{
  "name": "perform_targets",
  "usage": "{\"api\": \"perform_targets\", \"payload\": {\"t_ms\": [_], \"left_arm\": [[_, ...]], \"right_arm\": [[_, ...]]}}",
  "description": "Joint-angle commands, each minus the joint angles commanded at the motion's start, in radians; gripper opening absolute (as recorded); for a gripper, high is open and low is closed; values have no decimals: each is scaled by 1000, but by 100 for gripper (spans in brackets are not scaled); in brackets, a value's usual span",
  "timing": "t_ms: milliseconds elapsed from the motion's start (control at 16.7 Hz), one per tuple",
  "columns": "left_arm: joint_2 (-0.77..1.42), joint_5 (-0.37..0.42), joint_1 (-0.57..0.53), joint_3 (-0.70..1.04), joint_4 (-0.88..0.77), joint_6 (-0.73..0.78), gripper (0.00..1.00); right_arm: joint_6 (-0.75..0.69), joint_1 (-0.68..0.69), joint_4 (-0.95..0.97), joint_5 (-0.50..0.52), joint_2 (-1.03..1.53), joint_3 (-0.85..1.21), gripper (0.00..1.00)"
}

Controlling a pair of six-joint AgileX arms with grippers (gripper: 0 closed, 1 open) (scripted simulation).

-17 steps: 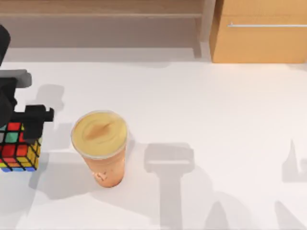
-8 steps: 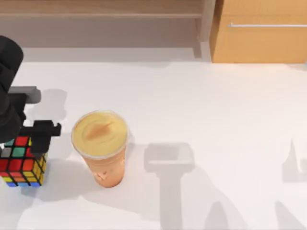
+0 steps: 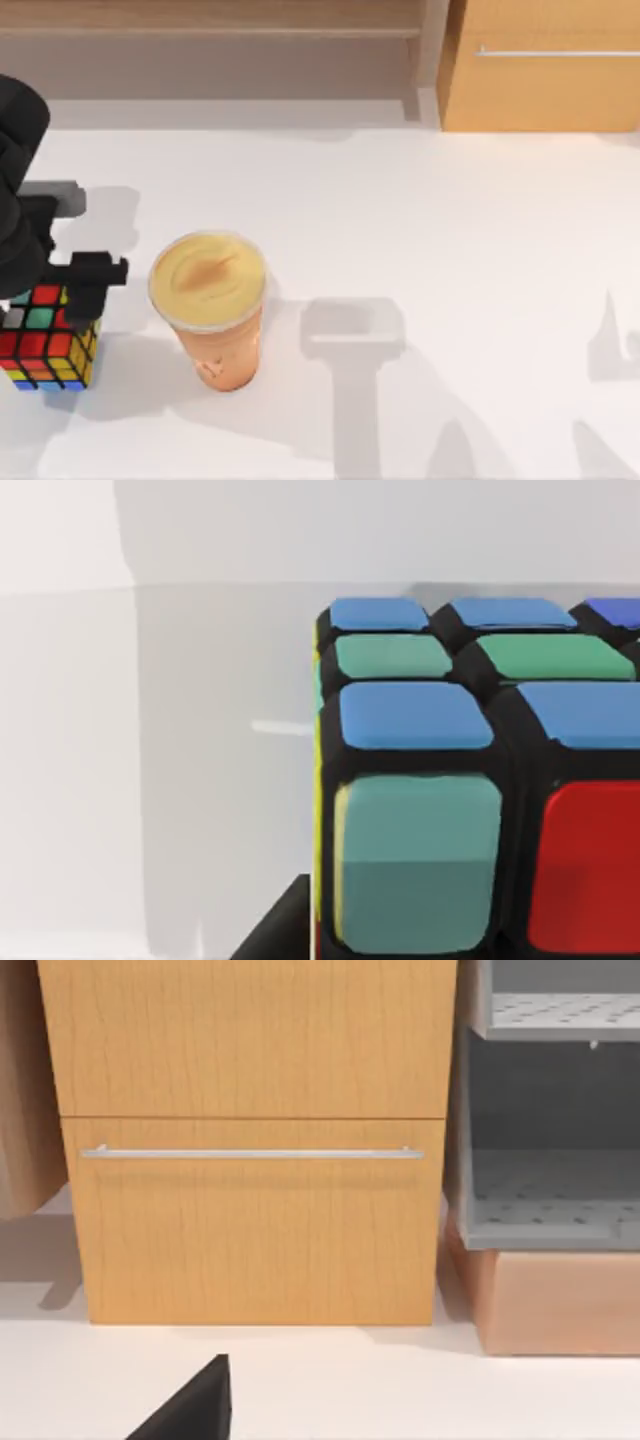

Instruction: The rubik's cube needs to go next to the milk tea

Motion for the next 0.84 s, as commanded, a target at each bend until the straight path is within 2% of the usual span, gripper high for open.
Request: {"api": "perform_targets", "payload": {"t_ms": [480, 840], "left_arm": [[0, 0, 0, 0, 0, 0, 98], [0, 0, 0, 0, 0, 0, 100]], "right_arm": [[0, 0, 0, 0, 0, 0, 100], [0, 0, 0, 0, 0, 0, 100]]}}
